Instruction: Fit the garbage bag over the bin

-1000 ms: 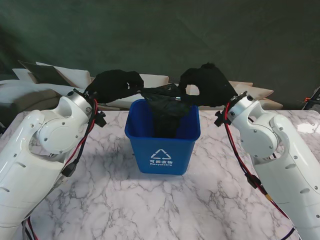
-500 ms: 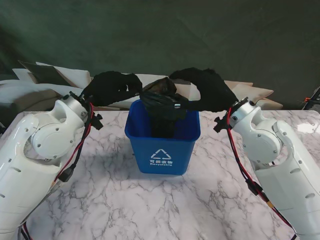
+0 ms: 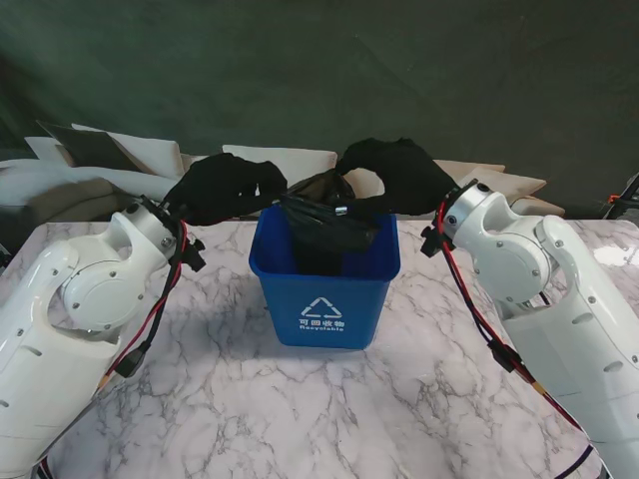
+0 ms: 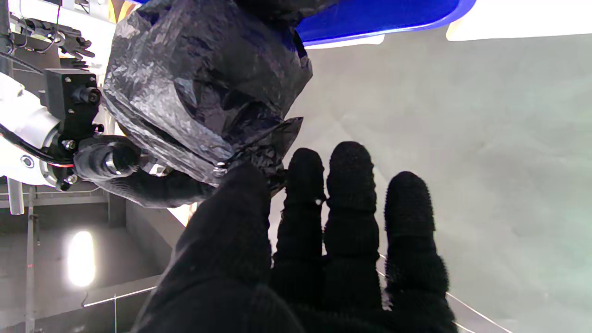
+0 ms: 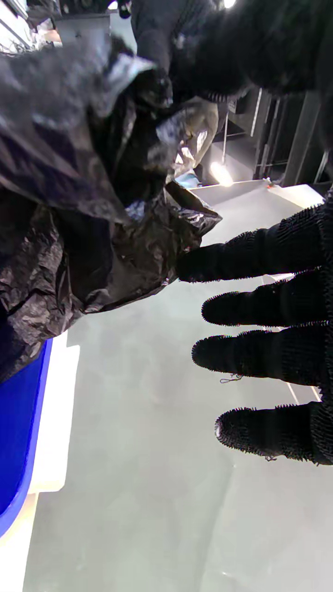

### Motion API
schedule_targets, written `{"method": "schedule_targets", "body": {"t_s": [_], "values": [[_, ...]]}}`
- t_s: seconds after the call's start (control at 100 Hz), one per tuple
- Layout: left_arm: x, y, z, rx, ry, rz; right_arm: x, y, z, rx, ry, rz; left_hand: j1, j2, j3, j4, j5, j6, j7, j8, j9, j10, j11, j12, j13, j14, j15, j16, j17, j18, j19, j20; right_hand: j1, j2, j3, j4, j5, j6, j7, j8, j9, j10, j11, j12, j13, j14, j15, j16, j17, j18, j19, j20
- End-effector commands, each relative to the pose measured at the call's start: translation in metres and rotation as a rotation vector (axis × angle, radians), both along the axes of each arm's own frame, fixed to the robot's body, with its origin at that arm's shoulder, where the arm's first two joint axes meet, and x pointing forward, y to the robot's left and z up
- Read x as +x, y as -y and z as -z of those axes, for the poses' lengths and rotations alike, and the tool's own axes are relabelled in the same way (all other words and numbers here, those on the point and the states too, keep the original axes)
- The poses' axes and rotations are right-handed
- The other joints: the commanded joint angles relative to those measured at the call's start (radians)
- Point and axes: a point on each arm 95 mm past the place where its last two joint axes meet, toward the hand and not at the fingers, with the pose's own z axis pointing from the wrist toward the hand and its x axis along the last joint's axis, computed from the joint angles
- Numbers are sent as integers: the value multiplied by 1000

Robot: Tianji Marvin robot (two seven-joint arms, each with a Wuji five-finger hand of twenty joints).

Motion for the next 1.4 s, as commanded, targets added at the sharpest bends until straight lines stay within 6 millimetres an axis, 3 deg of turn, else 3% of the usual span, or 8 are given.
{"method": "schedule_targets", "body": {"t_s": [0.0, 0.11, 0.17, 0.27, 0.47, 1.19, 1.32, 1.39], "values": [[0, 2, 2, 7, -10, 11, 5, -2, 0, -8, 11, 28, 61, 22, 7, 13, -19, -18, 18, 12, -11, -3, -10, 11, -6, -26, 12, 11, -6, -16, 18, 6, 25, -22, 10, 27, 40, -27, 55, 82, 26, -5, 9, 17, 4, 5, -11, -9, -9, 22, -22, 7], [-1, 2, 3, 3, -11, 16, 11, -6, 1, -29, 20, 51, 61, 21, 7, 13, -19, -19, 19, 12, -11, -3, -10, 12, -7, -26, 12, 11, -6, -16, 18, 6, 279, 33, -114, 53, 35, -192, 305, 318, 94, -62, 93, 102, 47, -13, 20, 9, -5, 25, -9, -12], [-1, 2, 4, -2, -15, 19, 14, -8, 1, -29, 14, 55, 61, 22, 7, 13, -19, -23, 19, 12, -12, -3, -11, 12, -8, -25, 12, 11, -8, -17, 18, 6, 439, -11, -121, 27, -1, -305, 560, 240, 145, -93, 132, 157, 69, -23, 42, 23, -7, 27, -1, -32], [0, 1, 7, 1, -21, 22, 18, -9, 1, -43, 6, 59, 62, 23, 7, 13, -20, -22, 20, 11, -12, -4, -11, 12, -9, -25, 12, 11, -8, -17, 18, 6, 396, -122, 249, -53, 51, -371, 686, 242, 252, -138, 191, 227, 144, -40, 99, 61, 4, 41, 2, -55], [-1, -5, 6, -7, -24, 19, 23, -7, -7, -22, 69, 98, 62, 22, 5, 12, -20, -24, 21, 10, -12, -2, -11, 12, -9, -24, 12, 11, -9, -16, 18, 7, 376, -168, 401, -69, 87, -340, 754, 246, 360, -165, 325, 386, 262, -70, 214, 139, 29, 63, 10, -74], [-4, -29, 10, -4, -29, 3, 60, 43, -12, -129, 135, 322, 63, 22, 5, 12, -18, -29, 24, 9, -11, -4, -13, 14, -11, -23, 13, 11, -13, -14, 16, 10, 378, -96, 305, -78, 36, -359, 750, 209, 344, -181, 333, 392, 272, -92, 279, 173, 29, 47, 20, -81], [-5, -34, 10, 5, -25, -4, 63, 47, -7, -112, 131, 342, 62, 21, 4, 12, -18, -30, 25, 8, -9, -4, -13, 14, -9, -24, 13, 11, -12, -14, 17, 11, 366, -4, 221, -51, -78, -257, 532, -73, 243, -152, 220, 269, 217, -90, 241, 148, 12, 29, 19, -75], [-5, -35, 10, 9, -29, -8, 62, 48, -7, -73, 127, 345, 63, 20, 5, 12, -17, -30, 25, 8, -8, -3, -13, 15, -9, -23, 13, 11, -12, -14, 17, 11, 274, 78, 186, 22, -89, -203, 316, -39, 176, -134, 176, 188, 165, -79, 193, 111, -2, 18, 12, -64]]}}
